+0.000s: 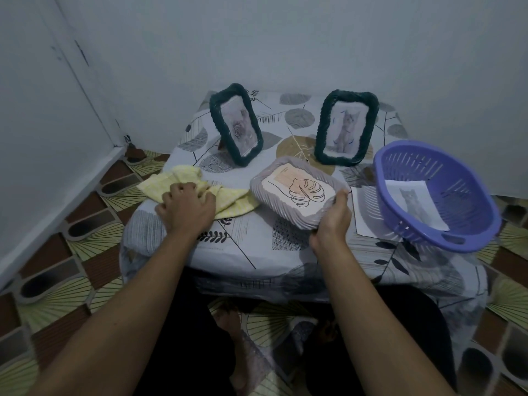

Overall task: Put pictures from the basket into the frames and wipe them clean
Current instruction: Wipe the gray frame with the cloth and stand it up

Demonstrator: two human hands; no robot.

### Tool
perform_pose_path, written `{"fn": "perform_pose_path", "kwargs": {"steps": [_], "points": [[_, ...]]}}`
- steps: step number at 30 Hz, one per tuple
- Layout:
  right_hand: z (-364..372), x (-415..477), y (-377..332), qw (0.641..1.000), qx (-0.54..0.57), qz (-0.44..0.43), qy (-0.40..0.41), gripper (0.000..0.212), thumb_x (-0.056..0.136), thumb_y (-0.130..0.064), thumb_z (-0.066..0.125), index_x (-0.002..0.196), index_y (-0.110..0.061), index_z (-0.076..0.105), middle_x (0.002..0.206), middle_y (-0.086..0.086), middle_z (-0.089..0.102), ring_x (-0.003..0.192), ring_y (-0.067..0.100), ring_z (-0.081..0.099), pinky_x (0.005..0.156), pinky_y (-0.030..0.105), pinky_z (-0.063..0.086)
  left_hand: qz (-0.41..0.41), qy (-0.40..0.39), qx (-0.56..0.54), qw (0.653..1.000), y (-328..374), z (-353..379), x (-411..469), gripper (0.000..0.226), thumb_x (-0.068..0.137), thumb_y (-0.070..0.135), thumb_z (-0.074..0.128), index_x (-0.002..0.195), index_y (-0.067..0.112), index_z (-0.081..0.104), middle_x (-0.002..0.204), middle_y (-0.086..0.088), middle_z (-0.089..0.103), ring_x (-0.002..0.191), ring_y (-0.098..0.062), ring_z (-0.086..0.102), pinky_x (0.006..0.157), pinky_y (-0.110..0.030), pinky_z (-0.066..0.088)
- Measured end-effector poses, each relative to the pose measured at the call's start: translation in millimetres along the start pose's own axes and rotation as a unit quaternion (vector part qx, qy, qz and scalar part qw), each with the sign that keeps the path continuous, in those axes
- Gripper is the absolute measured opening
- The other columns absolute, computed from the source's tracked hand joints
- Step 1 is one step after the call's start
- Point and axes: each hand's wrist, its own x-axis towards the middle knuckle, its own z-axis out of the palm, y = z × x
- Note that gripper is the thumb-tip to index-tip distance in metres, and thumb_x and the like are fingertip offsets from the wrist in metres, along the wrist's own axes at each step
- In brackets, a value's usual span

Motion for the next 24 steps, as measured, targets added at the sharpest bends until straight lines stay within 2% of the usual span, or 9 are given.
{"fn": "perform_pose_path", "kwargs": {"steps": [3,6,10,14,17,18,19,21,24], "points": [[3,-1,0,1.0,0.004,0.001,0.001,0.044,0.107,-0.035,0.038,0.118,-0.002,0.066,0.099,0.016,0.074,0.09,0.032,0.073,0.076,0.043,0.062,0.064,-0.033,-0.052,0.996,-1,4,-1,0.048,0.09,0.034,0.056,0.133,0.013,0.052,0.134,-0.016,0.047,0.123,-0.037,0.043,0.102,-0.05,0.032],[3,-2,-1,1.0,0.009,0.005,-0.001,0.044,0.106,-0.036,0.04,0.12,-0.003,0.065,0.102,0.017,0.074,0.091,0.032,0.073,0.073,0.041,0.062,0.062,-0.036,-0.057,0.996,3,2,-2,0.047,0.09,0.033,0.058,0.132,0.013,0.053,0.136,-0.015,0.046,0.125,-0.037,0.041,0.104,-0.05,0.03],[4,-2,-4,1.0,0.02,0.01,-0.01,0.039,0.105,-0.034,0.042,0.115,-0.005,0.067,0.101,0.016,0.075,0.092,0.033,0.073,0.077,0.043,0.062,0.071,0.036,-0.04,0.996,13,1,-10,0.048,0.084,0.037,0.048,0.125,0.015,0.061,0.149,-0.013,0.037,0.141,-0.035,0.025,0.112,-0.056,0.016],[3,-4,-9,0.999,0.029,0.022,-0.031,0.034,0.105,-0.034,0.044,0.102,-0.01,0.068,0.089,0.012,0.076,0.081,0.029,0.074,0.073,0.04,0.061,0.26,-0.009,-0.075,0.963,32,-2,-21,0.074,0.071,0.047,0.042,0.143,0.027,0.044,0.16,-0.007,0.027,0.15,-0.033,0.008,0.115,-0.063,0.009],[2,-5,-15,0.996,0.019,0.058,-0.058,0.04,0.101,-0.037,0.045,0.115,-0.007,0.068,0.102,0.017,0.075,0.091,0.034,0.073,0.082,0.046,0.06,0.374,-0.044,-0.006,0.926,45,0,-29,0.088,0.072,0.063,0.043,0.153,0.043,0.015,0.165,0.006,0.016,0.152,-0.026,-0.007,0.113,-0.065,0.002],[2,-4,-17,0.995,0.009,0.074,-0.068,0.043,0.1,-0.037,0.045,0.119,-0.006,0.067,0.107,0.018,0.074,0.096,0.035,0.072,0.087,0.049,0.058,0.394,-0.042,0.006,0.918,49,2,-30,0.088,0.075,0.066,0.047,0.153,0.045,0.013,0.165,0.009,0.017,0.153,-0.025,-0.007,0.112,-0.065,0.0],[1,-4,-20,0.993,-0.001,0.089,-0.08,0.045,0.099,-0.038,0.044,0.122,-0.007,0.067,0.11,0.018,0.073,0.099,0.036,0.071,0.091,0.051,0.057,0.408,-0.034,0.008,0.912,53,2,-31,0.085,0.077,0.067,0.052,0.152,0.045,0.019,0.163,0.01,0.025,0.153,-0.025,-0.001,0.111,-0.065,0.001],[-1,-4,-28,0.99,-0.009,0.106,-0.097,0.049,0.101,-0.041,0.038,0.122,-0.007,0.066,0.11,0.018,0.073,0.101,0.036,0.07,0.09,0.05,0.057,0.42,-0.013,-0.029,0.907,57,4,-30,0.068,0.08,0.058,0.063,0.143,0.042,0.044,0.149,0.011,0.049,0.148,-0.025,0.026,0.109,-0.062,0.005],[-8,-1,-38,0.988,-0.02,0.113,-0.107,0.06,0.105,-0.051,0.025,0.117,-0.005,0.062,0.103,0.02,0.072,0.086,0.036,0.072,0.07,0.043,0.063,0.416,0.045,-0.108,0.902,64,3,-31,0.036,0.081,0.038,0.07,0.117,0.033,0.069,0.117,0.011,0.071,0.122,-0.02,0.056,0.103,-0.045,0.011]]}}
